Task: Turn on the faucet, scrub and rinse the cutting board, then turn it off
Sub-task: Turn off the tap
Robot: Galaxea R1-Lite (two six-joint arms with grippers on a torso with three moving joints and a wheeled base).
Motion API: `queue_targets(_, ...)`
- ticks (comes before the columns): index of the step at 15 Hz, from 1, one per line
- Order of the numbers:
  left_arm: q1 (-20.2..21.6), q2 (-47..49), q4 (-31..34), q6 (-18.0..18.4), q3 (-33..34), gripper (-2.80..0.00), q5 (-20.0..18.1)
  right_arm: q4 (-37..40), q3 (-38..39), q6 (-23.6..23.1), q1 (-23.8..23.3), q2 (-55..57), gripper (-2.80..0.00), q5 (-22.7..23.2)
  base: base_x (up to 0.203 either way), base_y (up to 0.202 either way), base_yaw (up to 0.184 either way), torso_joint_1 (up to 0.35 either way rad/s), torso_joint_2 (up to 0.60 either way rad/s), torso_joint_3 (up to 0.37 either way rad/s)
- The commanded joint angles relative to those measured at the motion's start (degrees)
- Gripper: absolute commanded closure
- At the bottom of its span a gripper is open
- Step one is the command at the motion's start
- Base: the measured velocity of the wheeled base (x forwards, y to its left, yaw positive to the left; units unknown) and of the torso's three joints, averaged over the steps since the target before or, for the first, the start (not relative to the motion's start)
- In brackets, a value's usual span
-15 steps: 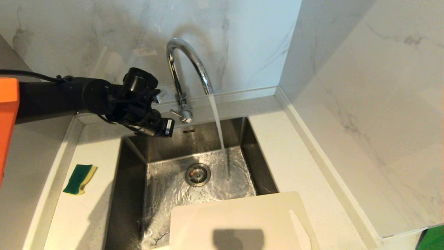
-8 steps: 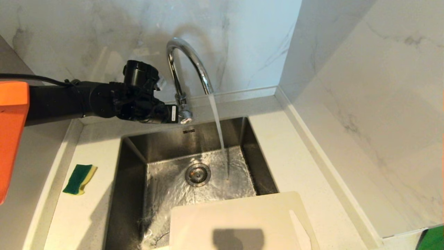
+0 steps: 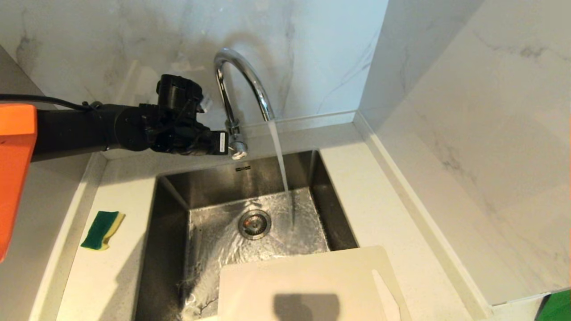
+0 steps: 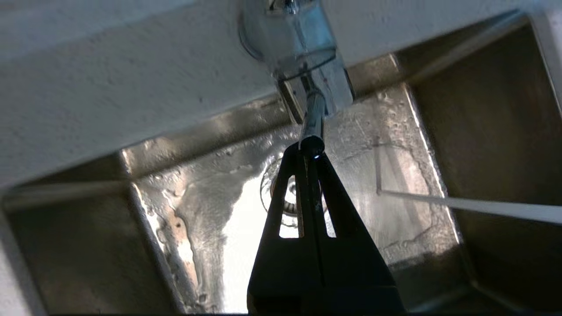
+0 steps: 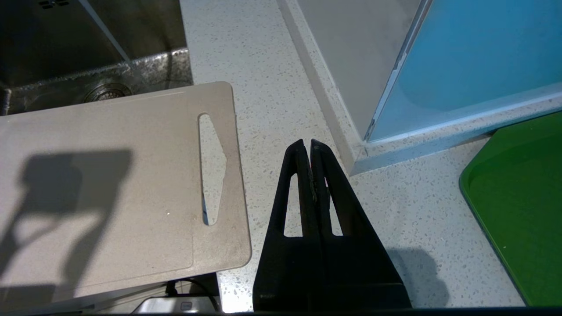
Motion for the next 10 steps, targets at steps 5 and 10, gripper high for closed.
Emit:
queue_targets(5,0.0,-0.3,-1.1,0.3,0.0,0.00,2.1,0.0,0.0,0.0,-0.1,0.0,0.00,0.0,0.000,0.000,0.000,0.000,0.00,0.000)
queue_targets(10,0.0,-0.3,-4.3,0.3,0.0,0.00,3.4,0.0,0.0,0.0,0.0,0.1,0.00,0.0,0.000,0.000,0.000,0.000,0.00,0.000)
